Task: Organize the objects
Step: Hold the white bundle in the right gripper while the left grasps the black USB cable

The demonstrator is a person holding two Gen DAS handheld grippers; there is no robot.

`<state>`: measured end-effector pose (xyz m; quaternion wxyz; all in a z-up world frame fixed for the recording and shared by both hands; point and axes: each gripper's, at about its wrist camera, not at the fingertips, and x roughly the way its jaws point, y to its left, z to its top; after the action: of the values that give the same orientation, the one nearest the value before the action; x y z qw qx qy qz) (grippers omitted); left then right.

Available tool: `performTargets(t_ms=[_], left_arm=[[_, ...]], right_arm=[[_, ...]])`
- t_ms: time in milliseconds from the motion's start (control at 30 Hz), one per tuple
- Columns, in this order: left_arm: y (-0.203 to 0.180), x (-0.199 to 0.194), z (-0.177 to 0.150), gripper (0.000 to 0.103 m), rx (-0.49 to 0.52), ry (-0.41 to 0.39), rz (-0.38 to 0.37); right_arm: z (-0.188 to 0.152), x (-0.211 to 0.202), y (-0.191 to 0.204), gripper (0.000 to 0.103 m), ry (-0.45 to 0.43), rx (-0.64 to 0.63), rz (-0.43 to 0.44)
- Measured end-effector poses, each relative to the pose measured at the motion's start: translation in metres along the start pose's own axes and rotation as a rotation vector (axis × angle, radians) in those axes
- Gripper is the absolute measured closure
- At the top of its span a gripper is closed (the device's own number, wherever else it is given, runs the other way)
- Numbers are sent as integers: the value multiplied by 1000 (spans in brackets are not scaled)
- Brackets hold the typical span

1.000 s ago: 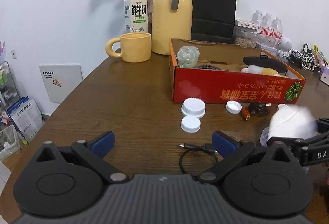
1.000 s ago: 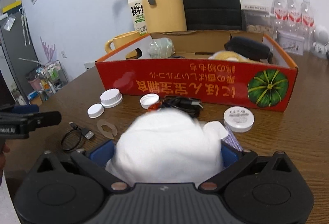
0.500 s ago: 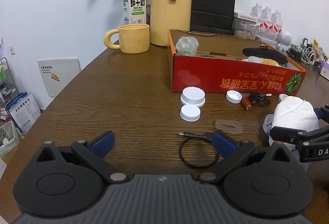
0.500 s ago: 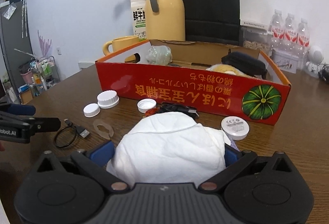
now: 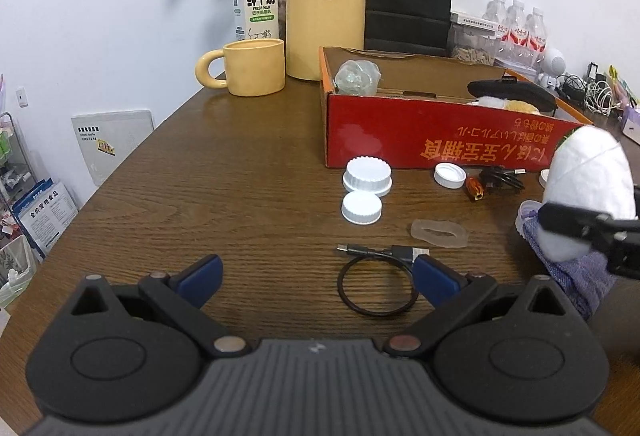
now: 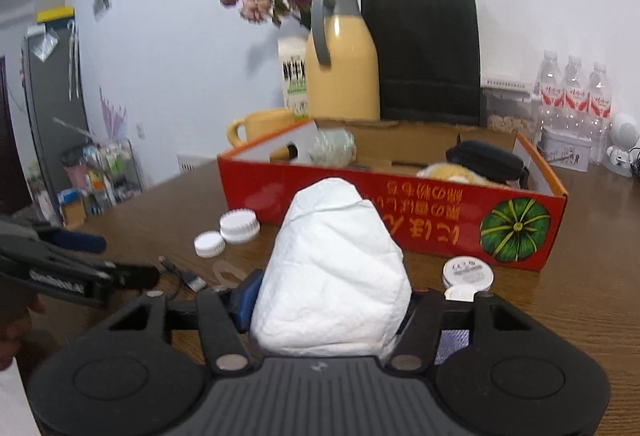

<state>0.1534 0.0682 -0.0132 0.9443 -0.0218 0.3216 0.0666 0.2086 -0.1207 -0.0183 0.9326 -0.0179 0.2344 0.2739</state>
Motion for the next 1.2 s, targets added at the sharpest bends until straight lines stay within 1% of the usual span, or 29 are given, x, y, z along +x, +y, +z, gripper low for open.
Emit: performTargets(t_ms=[133,367,567,733,833,867,900,933,967,1000,1067,1200], left_arm=[[-5,1,-1,0,12,6,2],[-17,10,-1,0,38,25,2],[-23,19,3,0,40,32,13],[-31,27,6,0,54,43,5],[-35,32,7,0,39,50,7],[-35,32,7,2,33,51,6],[-36,33,7,11,32,53,1],[-36,31,7,15,27,47,-9],[-37,30,6,26,26,41,-11],[-38,27,6,40,28,32,-10],[-40,24,5,53,29,23,-21],[-41,20,3,54,30,15,-32]], right_arm=[[1,-5,-7,46,-32,33,-4],[-1,-12,-14,46,-55,54,-16],[-2,-13,-18,45,-63,67,-18],[-3,-14,-18,45,-68,72,-16],[-3,-15,-18,45,-70,70,-14],[-3,-15,-18,45,-71,70,-13],[-3,-15,-17,45,-72,70,-13],[-3,-16,-17,45,-72,70,-12],[-3,-15,-17,45,-72,71,-12],[-3,-15,-17,45,-72,71,-12],[-3,-16,-17,45,-72,73,-11],[-3,-16,-17,45,-72,72,-11]])
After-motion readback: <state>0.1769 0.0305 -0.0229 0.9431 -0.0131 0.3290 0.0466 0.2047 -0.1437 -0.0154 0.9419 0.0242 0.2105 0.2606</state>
